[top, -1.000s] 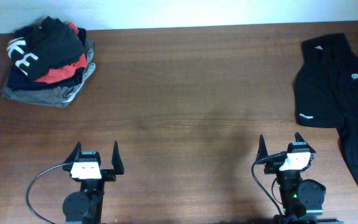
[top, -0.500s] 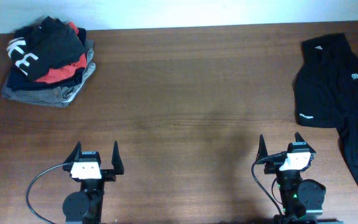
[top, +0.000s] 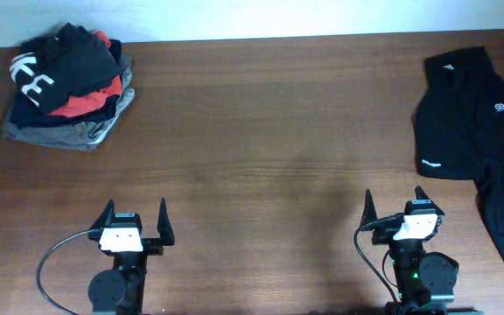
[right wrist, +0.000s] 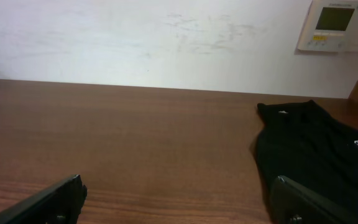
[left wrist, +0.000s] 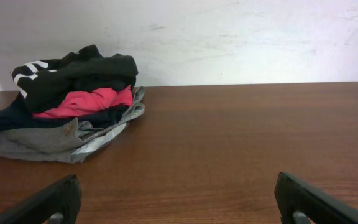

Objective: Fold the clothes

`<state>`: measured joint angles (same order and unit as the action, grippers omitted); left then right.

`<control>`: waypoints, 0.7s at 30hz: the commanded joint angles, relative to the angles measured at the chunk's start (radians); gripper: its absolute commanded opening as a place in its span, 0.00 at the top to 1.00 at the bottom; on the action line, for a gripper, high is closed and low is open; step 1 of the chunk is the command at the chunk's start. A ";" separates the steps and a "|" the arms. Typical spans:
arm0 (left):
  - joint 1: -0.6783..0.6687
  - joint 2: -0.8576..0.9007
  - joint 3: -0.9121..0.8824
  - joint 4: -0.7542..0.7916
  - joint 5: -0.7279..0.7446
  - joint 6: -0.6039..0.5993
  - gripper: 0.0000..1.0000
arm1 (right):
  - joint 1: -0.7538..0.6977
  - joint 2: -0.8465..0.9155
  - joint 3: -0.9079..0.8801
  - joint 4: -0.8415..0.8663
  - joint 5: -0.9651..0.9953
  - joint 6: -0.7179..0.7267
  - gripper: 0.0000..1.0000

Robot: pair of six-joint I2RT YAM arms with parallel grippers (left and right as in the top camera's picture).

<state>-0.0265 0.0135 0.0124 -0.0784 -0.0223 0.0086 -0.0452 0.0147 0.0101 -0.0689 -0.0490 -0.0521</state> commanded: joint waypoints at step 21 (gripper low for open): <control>0.004 -0.007 -0.004 -0.005 0.019 0.023 0.01 | -0.008 -0.010 -0.005 0.024 -0.256 0.087 0.01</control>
<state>-0.0265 0.0135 0.0124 -0.0784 -0.0223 0.0086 -0.0456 0.0147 0.0101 -0.0509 -0.1078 -0.0357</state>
